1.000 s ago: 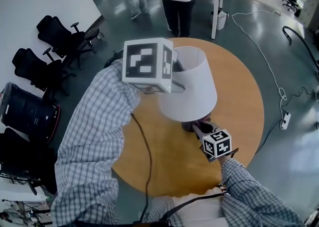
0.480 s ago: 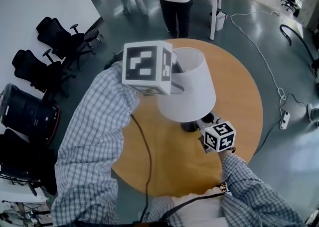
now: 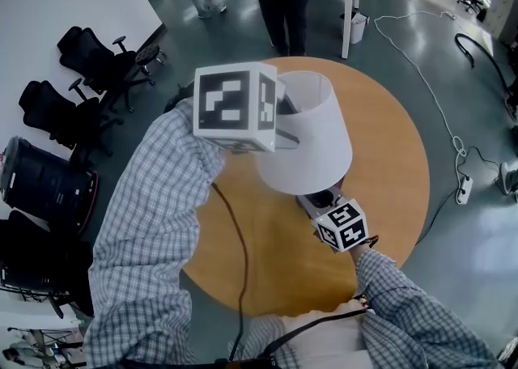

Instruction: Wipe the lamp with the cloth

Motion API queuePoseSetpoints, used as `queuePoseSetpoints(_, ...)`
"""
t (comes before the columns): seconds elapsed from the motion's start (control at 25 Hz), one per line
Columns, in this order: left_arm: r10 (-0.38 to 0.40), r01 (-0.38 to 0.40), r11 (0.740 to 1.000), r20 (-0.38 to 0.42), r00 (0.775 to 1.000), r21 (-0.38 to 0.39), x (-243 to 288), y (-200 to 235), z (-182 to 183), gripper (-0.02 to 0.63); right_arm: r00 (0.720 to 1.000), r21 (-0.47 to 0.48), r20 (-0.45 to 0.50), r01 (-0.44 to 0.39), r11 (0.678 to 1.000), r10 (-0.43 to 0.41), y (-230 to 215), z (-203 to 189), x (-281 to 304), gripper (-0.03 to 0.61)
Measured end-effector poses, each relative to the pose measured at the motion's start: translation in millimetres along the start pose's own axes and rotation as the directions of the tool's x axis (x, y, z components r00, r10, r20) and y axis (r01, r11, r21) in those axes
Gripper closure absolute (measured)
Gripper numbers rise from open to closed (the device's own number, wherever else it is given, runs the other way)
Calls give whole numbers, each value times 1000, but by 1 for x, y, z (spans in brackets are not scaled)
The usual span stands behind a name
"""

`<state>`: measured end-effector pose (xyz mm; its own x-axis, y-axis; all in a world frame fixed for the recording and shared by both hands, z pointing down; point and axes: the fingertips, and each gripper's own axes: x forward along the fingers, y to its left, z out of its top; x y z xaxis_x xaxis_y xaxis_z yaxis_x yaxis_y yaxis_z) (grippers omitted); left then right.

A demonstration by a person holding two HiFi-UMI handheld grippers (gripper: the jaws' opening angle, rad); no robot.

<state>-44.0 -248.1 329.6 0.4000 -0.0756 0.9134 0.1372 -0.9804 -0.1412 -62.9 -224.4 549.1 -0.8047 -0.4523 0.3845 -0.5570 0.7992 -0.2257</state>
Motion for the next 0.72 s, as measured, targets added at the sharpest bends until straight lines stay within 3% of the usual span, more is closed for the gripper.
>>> queuePoseSetpoints(0.28, 11, -11, 1000, 1, 1000, 25, 1, -2, 2, 492, 983, 34, -184, 10, 999, -4, -3, -63, 0, 514)
queuePoseSetpoints(0.44, 31, -30, 999, -15, 999, 40, 3, -1, 0, 491, 986, 87, -166, 15, 996, -1, -10, -59, -10, 514)
queuePoseSetpoints(0.72, 57, -55, 997, -31, 998, 61, 4, -12, 6, 492, 992, 99, -127, 33, 994, -21, -11, -54, -46, 514)
